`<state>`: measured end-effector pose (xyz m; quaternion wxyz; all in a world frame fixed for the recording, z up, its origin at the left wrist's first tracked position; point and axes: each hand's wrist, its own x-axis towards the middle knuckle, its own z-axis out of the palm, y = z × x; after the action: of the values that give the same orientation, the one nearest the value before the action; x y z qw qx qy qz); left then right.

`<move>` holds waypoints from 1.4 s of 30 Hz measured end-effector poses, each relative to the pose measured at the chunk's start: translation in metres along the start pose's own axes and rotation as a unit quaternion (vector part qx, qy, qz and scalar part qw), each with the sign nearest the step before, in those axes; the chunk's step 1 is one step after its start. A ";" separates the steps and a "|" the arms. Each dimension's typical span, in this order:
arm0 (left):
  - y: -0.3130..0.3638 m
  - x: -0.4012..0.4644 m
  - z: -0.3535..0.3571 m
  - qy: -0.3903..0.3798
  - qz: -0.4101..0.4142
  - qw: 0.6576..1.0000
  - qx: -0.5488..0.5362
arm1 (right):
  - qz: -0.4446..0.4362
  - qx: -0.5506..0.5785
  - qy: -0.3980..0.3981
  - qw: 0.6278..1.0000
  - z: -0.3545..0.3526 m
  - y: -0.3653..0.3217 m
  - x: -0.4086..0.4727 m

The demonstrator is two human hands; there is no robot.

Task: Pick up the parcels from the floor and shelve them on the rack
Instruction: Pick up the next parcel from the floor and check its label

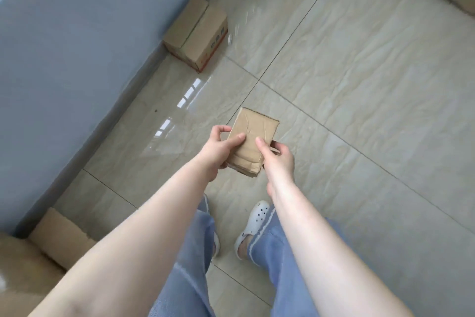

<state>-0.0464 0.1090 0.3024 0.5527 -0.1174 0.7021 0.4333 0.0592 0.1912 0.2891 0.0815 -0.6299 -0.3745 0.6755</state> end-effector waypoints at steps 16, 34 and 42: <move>0.168 -0.265 -0.023 -0.210 0.212 0.944 0.138 | 0.028 -0.051 -0.118 0.991 -0.043 -0.233 -0.254; 0.184 -0.354 -0.054 -0.272 0.203 0.934 0.115 | -0.200 -0.023 -0.173 0.964 -0.038 -0.226 -0.358; 0.185 -0.372 -0.065 -0.324 0.271 0.893 0.156 | -0.154 -0.033 -0.155 0.975 -0.039 -0.231 -0.371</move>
<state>-0.0754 0.0547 0.7181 0.6223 0.3122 0.5471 0.4646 0.0824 0.1540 0.7258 0.1045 -0.4546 -0.4971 0.7316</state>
